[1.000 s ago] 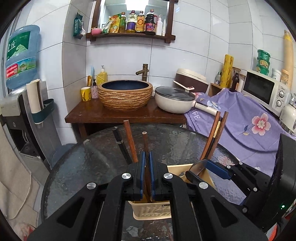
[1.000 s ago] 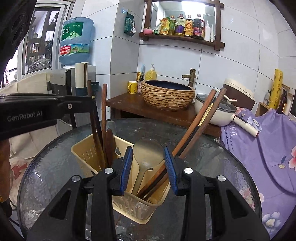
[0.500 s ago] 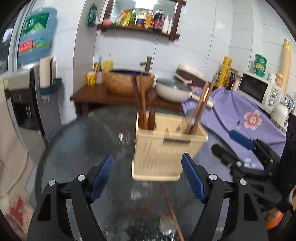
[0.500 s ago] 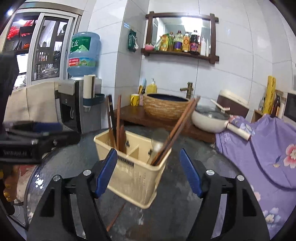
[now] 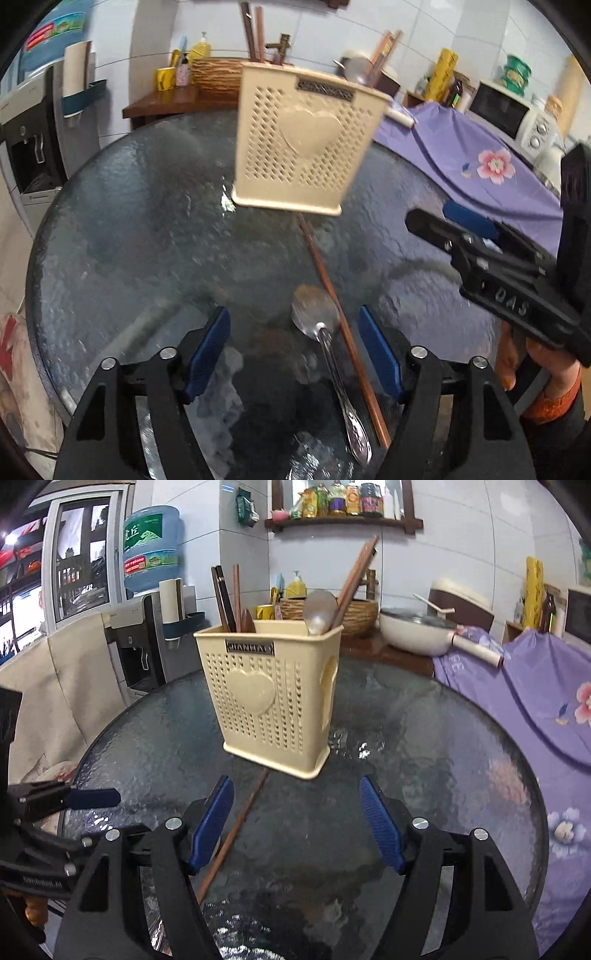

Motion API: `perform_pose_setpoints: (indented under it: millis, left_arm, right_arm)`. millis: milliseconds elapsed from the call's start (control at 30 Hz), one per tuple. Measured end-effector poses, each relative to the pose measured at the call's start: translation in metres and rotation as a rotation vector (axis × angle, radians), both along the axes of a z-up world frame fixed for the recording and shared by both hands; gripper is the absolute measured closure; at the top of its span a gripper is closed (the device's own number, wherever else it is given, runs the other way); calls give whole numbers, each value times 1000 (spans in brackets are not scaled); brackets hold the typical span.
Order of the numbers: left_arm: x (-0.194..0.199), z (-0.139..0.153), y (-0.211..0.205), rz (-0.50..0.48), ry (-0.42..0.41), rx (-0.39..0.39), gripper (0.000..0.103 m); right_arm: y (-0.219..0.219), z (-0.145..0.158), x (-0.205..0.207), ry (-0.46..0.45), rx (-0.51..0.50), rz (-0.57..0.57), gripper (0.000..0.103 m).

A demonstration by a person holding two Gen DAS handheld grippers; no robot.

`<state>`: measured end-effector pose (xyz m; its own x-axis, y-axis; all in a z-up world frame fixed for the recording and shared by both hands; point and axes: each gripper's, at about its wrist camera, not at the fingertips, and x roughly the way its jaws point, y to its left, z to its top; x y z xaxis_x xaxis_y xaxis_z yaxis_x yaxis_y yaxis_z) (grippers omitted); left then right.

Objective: Organize utensils
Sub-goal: 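Withdraw both tools toward the metal spoon and remaining chopstick, then close left tool on the metal spoon while right tool approaches the wooden chopstick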

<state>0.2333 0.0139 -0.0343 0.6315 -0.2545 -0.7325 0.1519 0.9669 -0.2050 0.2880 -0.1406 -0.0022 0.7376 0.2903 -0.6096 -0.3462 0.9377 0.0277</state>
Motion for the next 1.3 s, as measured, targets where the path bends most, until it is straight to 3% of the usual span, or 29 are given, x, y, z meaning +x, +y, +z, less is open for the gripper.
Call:
perform_pose_setpoints:
  millis: [100,567,867,1300]
  left_arm:
    - [-3,-11,-10,-21,37,30,45]
    - [3,-29,-23,-31,85,77,63]
    - [27,-27,-27,-11,103,51,67]
    - [48,-27,-30,-17,109,153,67]
  right_arm:
    - [-7,-6,-5,22,12,-18,33]
    - [-23,-13,-18,74,54,-35,31]
    - [-28,-18,-23,88,57,-42,31]
    - [-31,-23,-25,109,42,-47,31]
